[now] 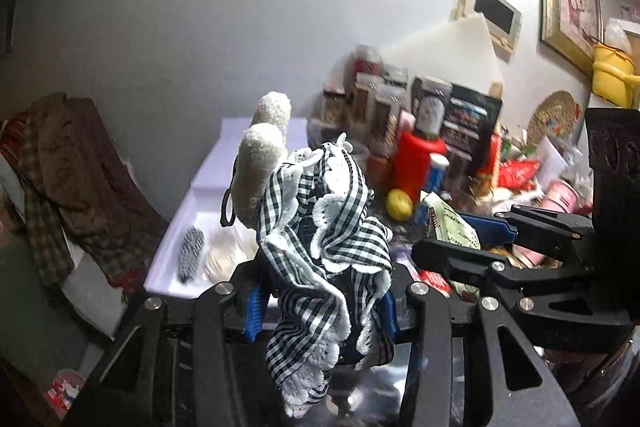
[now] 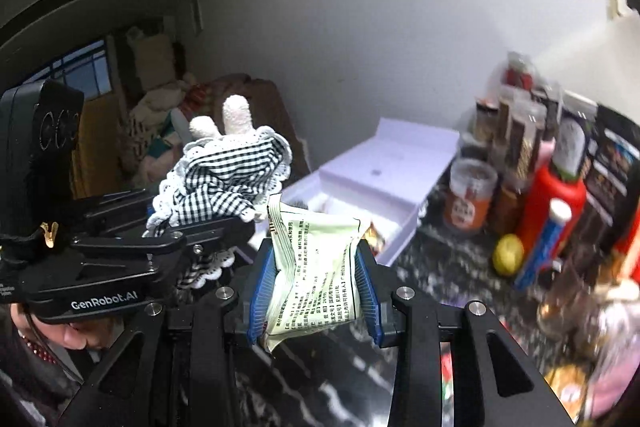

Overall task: Organize soft objects
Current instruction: 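Carry the gingham cloth and green-white packet over the white gift box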

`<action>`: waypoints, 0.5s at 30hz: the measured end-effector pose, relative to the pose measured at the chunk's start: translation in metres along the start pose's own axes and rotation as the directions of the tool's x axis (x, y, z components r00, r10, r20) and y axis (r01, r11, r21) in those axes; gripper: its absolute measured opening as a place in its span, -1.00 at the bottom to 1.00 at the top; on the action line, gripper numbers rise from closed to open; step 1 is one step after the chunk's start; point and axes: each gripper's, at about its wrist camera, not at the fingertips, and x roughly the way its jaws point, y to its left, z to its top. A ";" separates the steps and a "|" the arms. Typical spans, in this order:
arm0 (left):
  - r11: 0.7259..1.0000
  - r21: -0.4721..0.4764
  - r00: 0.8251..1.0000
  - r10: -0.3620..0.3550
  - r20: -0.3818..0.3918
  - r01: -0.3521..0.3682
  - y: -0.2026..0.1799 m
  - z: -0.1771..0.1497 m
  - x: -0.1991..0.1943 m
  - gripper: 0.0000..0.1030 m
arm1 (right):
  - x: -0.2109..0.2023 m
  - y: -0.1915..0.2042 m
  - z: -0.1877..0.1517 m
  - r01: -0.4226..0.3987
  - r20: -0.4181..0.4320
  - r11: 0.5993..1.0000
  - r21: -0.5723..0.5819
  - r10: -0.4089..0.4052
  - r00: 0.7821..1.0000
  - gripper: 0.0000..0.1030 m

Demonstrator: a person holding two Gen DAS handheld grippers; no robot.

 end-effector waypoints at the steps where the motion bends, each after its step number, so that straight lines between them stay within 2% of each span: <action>1: 1.000 0.003 1.000 0.016 0.016 -0.016 0.004 0.007 0.001 -0.14 | 0.003 -0.002 0.005 -0.002 0.005 1.000 -0.004 0.002 1.000 -0.26; 7: 0.998 -0.010 0.996 0.070 0.063 -0.069 0.027 0.032 0.016 -0.14 | 0.031 -0.013 0.033 0.027 0.033 0.999 -0.036 -0.026 0.999 -0.25; 15: 0.993 -0.038 0.993 0.113 0.040 -0.112 0.060 0.044 0.058 -0.14 | 0.081 -0.035 0.052 -0.027 0.025 1.000 -0.008 0.027 0.999 -0.25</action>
